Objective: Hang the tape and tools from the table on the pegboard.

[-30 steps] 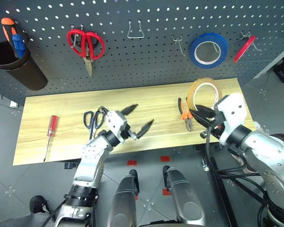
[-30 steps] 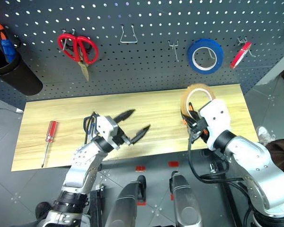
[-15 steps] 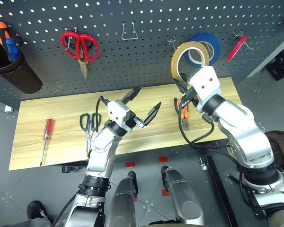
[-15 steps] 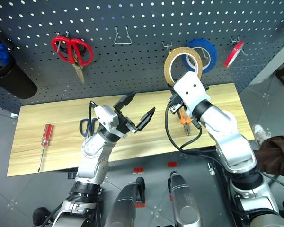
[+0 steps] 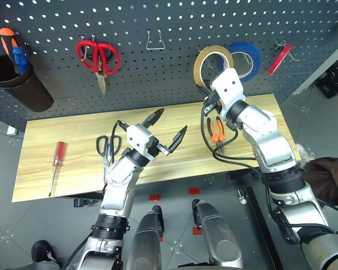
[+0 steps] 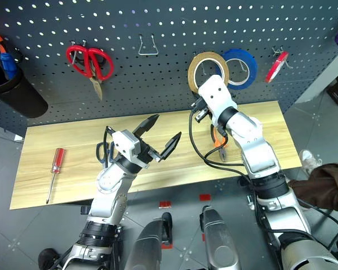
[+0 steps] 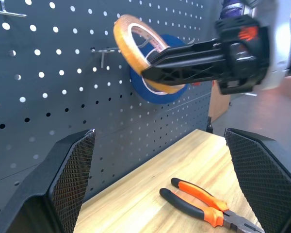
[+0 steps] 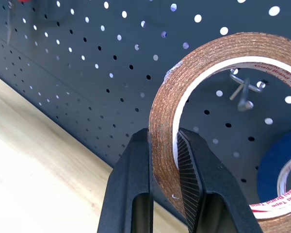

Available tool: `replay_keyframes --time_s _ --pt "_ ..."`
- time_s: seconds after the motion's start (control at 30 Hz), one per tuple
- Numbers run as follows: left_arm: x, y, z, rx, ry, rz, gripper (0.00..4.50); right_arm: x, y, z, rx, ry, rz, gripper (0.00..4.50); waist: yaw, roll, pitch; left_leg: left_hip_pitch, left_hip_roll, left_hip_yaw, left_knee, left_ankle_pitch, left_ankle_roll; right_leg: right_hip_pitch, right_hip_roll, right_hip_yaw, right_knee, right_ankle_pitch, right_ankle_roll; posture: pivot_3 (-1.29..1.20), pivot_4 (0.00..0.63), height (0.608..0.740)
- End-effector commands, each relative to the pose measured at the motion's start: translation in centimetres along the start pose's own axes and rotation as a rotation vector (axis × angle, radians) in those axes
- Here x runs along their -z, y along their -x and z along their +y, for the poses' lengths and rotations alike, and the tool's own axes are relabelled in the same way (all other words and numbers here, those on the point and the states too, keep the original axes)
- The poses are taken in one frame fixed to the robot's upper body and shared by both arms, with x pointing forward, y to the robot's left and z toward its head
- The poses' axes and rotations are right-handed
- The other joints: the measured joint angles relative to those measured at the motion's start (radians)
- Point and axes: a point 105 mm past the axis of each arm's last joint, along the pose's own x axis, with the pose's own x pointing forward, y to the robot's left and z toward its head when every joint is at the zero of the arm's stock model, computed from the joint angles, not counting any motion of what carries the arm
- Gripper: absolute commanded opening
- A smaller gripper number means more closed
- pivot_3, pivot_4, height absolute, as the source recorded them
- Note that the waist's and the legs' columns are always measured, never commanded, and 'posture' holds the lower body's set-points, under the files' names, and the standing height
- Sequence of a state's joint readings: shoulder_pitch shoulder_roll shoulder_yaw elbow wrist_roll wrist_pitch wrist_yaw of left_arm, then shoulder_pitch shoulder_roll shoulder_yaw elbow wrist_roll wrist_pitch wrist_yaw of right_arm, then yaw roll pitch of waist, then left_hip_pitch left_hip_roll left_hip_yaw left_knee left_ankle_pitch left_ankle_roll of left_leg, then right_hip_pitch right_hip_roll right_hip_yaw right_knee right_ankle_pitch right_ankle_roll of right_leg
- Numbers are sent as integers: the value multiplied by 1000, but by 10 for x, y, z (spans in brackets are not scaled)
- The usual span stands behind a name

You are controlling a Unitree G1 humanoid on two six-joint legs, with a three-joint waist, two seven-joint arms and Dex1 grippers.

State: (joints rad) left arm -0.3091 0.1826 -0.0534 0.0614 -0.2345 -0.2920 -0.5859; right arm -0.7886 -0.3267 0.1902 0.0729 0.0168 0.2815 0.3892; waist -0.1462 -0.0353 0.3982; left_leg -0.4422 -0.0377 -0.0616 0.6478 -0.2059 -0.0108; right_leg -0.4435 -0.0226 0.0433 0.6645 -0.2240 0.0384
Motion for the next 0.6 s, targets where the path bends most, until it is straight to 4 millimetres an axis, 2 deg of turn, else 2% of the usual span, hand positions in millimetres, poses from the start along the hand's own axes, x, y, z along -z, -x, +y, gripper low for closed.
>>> replay_keyframes --time_s 0.03,0.17,0.3,0.43,0.5,0.53,0.6 --pt "-13 -1 1 -6 -34 -41 4500 -14 -7 -6 17 -1 -67 419 0 0 0 0 0 0 0 0 0 0 0 0 0 0 0 -242 314 740" --pt "-13 -2 2 -10 -33 -40 4500 -15 -6 -11 30 5 -72 1711 5 0 0 0 0 0 0 0 0 0 0 0 0 0 0 -251 323 740" --pt "-10 -2 2 -17 -26 -29 4500 -18 7 -10 26 3 -80 2971 5 0 0 0 0 0 0 0 0 0 0 0 0 0 0 -261 328 740" --pt "-4 0 2 -15 -26 9 4500 -22 40 4 -24 -75 -31 4320 8 0 0 0 0 -1 0 0 0 0 0 0 1 0 0 -256 347 740" --pt "11 7 3 5 -16 124 4500 -19 66 13 -65 -157 42 4486 8 0 0 0 0 -1 0 0 0 0 0 0 1 0 0 -257 359 740" --pt "25 16 -3 76 -4 234 4500 -9 83 16 -60 -243 107 4486 7 0 0 0 0 -1 0 0 0 0 0 0 1 0 0 -262 367 740" --pt "39 30 -8 154 34 362 4500 4 103 18 -28 -340 194 4486 6 0 0 0 0 -2 1 0 0 1 0 0 1 0 0 -268 379 740"
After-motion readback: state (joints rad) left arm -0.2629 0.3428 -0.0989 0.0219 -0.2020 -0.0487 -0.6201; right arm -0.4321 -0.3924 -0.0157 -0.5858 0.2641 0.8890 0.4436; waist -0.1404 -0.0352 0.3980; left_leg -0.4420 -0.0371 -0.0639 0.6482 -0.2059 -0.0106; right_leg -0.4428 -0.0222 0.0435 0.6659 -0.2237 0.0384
